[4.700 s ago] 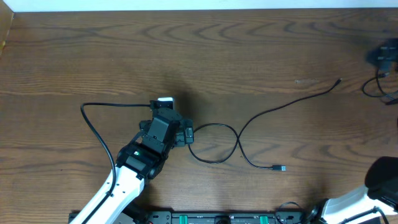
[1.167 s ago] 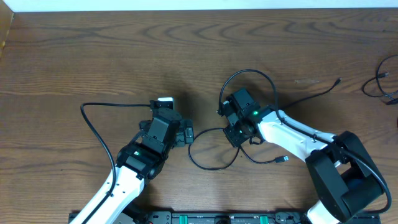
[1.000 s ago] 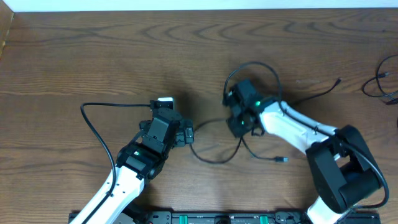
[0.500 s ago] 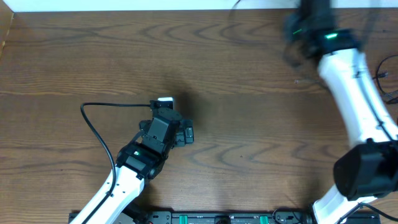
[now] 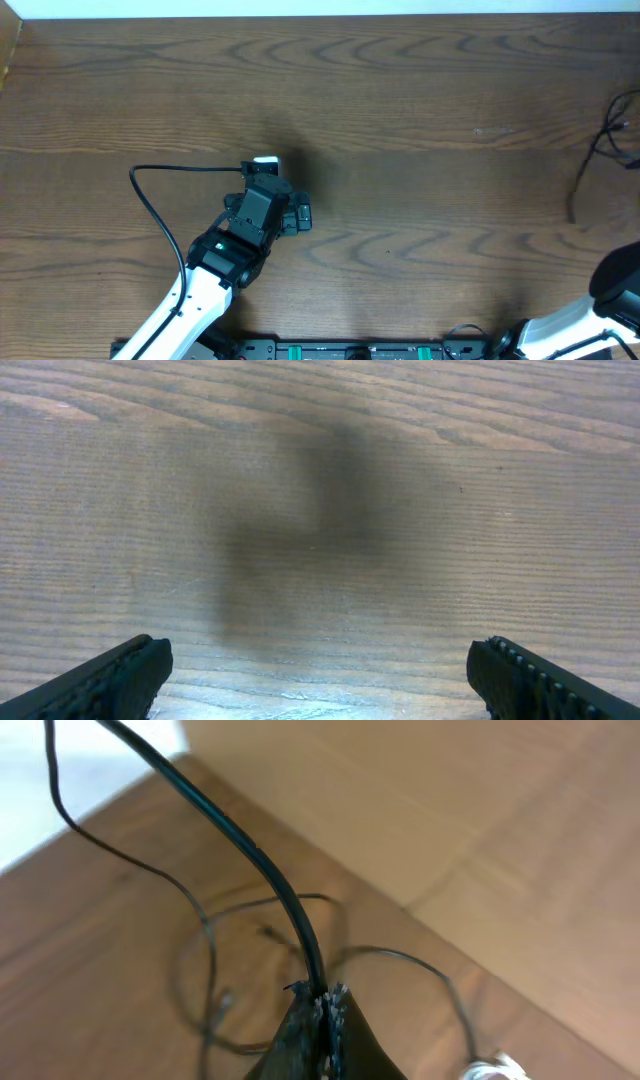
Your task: Untangle cables
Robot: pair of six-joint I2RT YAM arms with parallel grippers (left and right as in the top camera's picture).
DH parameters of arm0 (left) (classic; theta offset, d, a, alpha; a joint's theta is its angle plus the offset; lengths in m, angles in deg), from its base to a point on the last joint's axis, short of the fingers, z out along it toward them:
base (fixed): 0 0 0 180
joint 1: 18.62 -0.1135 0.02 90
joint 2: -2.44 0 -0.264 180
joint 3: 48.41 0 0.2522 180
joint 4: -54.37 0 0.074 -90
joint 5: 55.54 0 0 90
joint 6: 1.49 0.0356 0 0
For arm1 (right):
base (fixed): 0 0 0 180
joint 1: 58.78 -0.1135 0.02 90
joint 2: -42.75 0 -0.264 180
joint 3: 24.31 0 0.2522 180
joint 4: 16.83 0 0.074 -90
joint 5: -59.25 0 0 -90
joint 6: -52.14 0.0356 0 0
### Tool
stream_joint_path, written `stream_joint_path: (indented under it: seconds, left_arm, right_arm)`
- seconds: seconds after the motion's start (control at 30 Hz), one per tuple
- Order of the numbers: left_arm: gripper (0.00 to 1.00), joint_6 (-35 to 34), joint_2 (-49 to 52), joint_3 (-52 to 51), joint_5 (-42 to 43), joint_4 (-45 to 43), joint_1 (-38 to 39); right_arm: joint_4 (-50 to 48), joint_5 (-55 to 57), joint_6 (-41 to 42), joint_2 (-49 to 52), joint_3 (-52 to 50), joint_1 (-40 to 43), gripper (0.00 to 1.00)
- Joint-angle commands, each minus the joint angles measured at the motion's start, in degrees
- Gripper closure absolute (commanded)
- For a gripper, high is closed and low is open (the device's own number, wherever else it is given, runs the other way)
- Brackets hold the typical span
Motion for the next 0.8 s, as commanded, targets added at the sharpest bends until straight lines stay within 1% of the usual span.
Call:
stream_joint_path:
  seconds: [0.0, 0.2, 0.23, 0.27, 0.3, 0.33, 0.37, 0.4, 0.43, 0.6, 0.7, 0.77]
  left_arm:
    - [0.0, 0.5, -0.2, 0.6, -0.7, 0.2, -0.3]
    - [0.0, 0.5, -0.2, 0.6, -0.7, 0.2, -0.3]
    - [0.0, 0.5, -0.2, 0.6, -0.7, 0.2, -0.3]
    - [0.0, 0.5, -0.2, 0.6, -0.7, 0.2, -0.3]
    - [0.0, 0.5, -0.2, 0.6, -0.7, 0.2, -0.3]
    - [0.0, 0.5, -0.2, 0.6, -0.7, 0.2, -0.3]
    - [0.0, 0.5, -0.2, 0.6, -0.7, 0.2, -0.3]
    - [0.0, 0.5, -0.2, 0.6, -0.7, 0.2, -0.3]
    - [0.0, 0.5, -0.2, 0.6, -0.7, 0.2, -0.3]
    - [0.0, 0.5, -0.2, 0.6, -0.7, 0.2, -0.3]
    - [0.0, 0.5, -0.2, 0.6, -0.7, 0.2, -0.3]
    - [0.0, 0.5, -0.2, 0.6, -0.7, 0.2, -0.3]
  right_arm:
    - [0.8, -0.4, 1.0, -0.4, 0.7, 3.8, 0.99]
    - [1.9, -0.3, 1.0, -0.4, 0.7, 6.7, 0.99]
    - [2.0, -0.3, 1.0, -0.4, 0.7, 6.9, 0.97]
    - [2.1, -0.3, 1.1, -0.4, 0.7, 7.1, 0.89]
    - [2.2, -0.3, 1.3, -0.4, 0.7, 7.2, 0.74]
    - [2.2, -0.4, 1.3, -0.4, 0.7, 7.2, 0.54]
    - [2.3, -0.4, 1.7, -0.4, 0.7, 7.2, 0.27]
    - [2.3, -0.5, 1.7, -0.4, 0.7, 7.2, 0.11]
    - [2.4, -1.1, 1.7, -0.4, 0.7, 7.2, 0.01]
    - [3.6, -7.3, 1.7, -0.4, 0.7, 7.1, 0.01]
    - [4.4, -14.0, 1.5, -0.4, 0.7, 7.0, 0.01]
    - [5.6, -19.7, -0.3, -0.4, 0.7, 6.6, 0.01]
